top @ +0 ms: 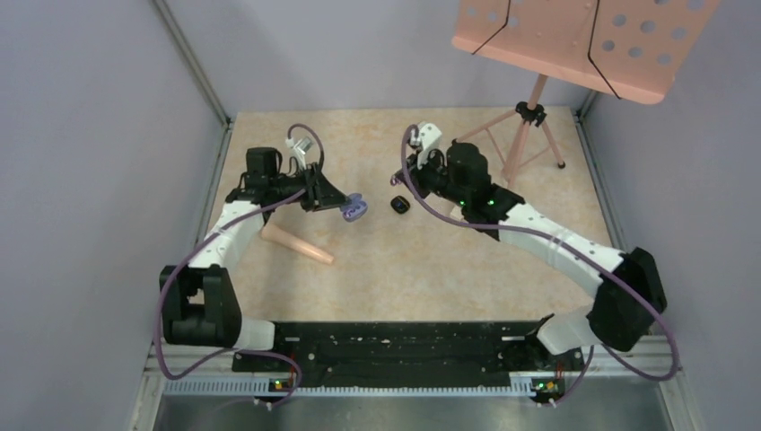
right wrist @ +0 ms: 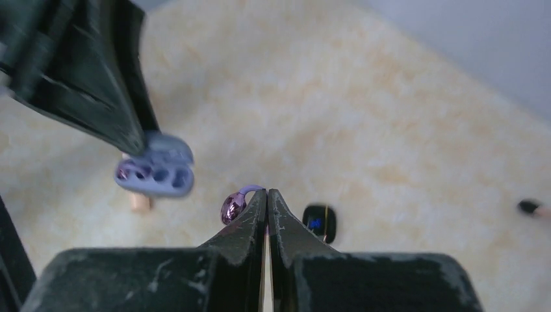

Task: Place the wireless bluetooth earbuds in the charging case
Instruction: Pick up the earbud from the center of the board, then place the earbud at the center of the board.

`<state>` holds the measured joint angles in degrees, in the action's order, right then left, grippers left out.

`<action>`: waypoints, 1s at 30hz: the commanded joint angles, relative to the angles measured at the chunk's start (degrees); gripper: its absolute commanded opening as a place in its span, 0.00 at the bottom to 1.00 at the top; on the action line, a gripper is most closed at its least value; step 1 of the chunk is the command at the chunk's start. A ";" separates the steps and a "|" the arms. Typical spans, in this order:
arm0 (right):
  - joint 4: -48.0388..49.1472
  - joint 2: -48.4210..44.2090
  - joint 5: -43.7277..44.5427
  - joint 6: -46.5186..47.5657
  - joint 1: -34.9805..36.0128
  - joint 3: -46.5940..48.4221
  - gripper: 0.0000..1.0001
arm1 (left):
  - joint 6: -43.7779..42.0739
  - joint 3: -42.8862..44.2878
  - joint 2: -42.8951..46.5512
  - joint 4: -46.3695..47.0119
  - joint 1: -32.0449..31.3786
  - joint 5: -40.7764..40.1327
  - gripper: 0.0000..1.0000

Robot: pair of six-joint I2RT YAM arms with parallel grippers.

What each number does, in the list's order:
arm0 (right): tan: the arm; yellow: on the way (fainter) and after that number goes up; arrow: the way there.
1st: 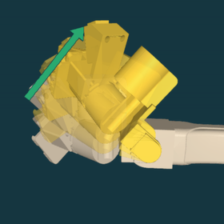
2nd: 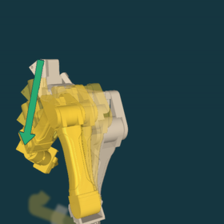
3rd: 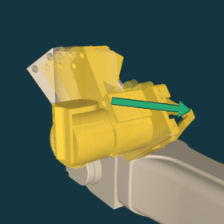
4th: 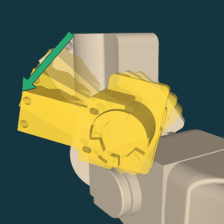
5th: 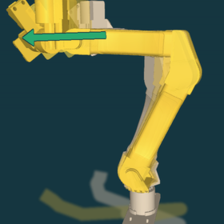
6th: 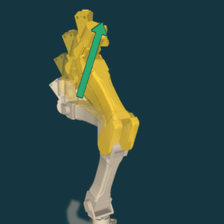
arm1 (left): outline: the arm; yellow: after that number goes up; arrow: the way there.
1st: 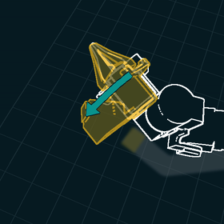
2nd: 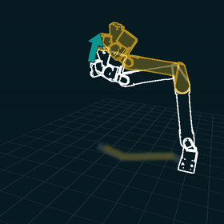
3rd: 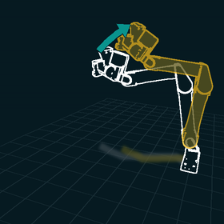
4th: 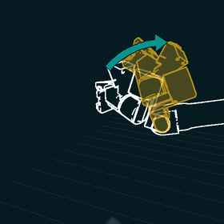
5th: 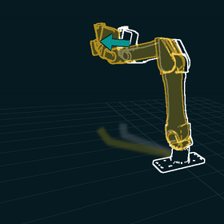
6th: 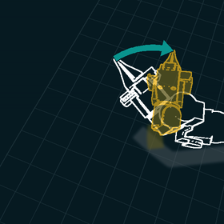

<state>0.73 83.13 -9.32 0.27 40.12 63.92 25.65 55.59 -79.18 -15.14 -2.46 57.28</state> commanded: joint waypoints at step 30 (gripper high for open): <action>-53.18 2.80 -38.16 90.45 -3.15 -3.05 0.00 | -7.18 4.48 2.32 -4.94 -0.43 -0.80 0.00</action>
<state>-30.04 78.02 -42.26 60.31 36.25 54.33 19.90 60.71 -78.81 -20.71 -3.38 56.40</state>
